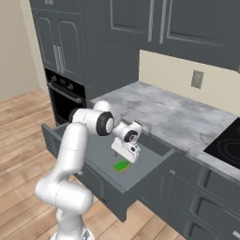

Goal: Restock the sink supplies by placing the sponge and soap dispenser on the counter and next to the sink. Make sure the soap dispenser is upright.

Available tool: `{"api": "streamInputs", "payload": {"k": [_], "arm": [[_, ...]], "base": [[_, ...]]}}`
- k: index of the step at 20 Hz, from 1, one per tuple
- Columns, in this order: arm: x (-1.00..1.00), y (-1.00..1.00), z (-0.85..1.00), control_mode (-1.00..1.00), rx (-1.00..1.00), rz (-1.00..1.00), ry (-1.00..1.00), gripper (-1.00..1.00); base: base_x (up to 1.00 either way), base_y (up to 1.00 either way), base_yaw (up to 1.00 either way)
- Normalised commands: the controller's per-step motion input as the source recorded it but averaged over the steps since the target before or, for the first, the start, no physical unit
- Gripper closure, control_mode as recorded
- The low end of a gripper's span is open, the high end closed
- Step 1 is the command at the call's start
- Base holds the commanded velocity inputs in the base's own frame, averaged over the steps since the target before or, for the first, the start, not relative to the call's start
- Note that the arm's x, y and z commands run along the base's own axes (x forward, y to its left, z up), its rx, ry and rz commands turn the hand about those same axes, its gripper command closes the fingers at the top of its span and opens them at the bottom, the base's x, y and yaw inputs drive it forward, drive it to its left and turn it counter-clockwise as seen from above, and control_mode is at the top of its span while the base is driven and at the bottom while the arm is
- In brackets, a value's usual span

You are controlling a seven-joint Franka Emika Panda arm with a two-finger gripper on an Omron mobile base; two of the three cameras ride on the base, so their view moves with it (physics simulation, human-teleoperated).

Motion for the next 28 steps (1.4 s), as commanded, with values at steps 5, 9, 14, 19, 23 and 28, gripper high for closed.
{"api": "streamInputs", "payload": {"k": [5,9,14,19,23,28], "arm": [[0.0,-0.15,-0.15,-1.0,0.0,0.0,-0.07,-1.0],[0.03,-0.11,-0.11,-1.0,-0.01,0.0,-0.03,-1.0],[-0.01,-0.02,-0.11,-1.0,-0.01,0.0,-0.03,-1.0],[-0.01,0.0,-0.1,-1.0,-0.02,0.0,-0.02,-1.0],[0.0,0.0,-0.07,-1.0,-0.02,0.0,-0.01,-1.0],[0.0,0.0,-0.06,-1.0,-0.02,0.0,-0.01,-1.0]], "base": [[0.0,0.0,0.0],[0.0,0.0,0.0],[0.0,0.0,0.0],[0.0,0.0,0.0],[0.0,0.0,0.0],[0.0,0.0,0.0]]}}
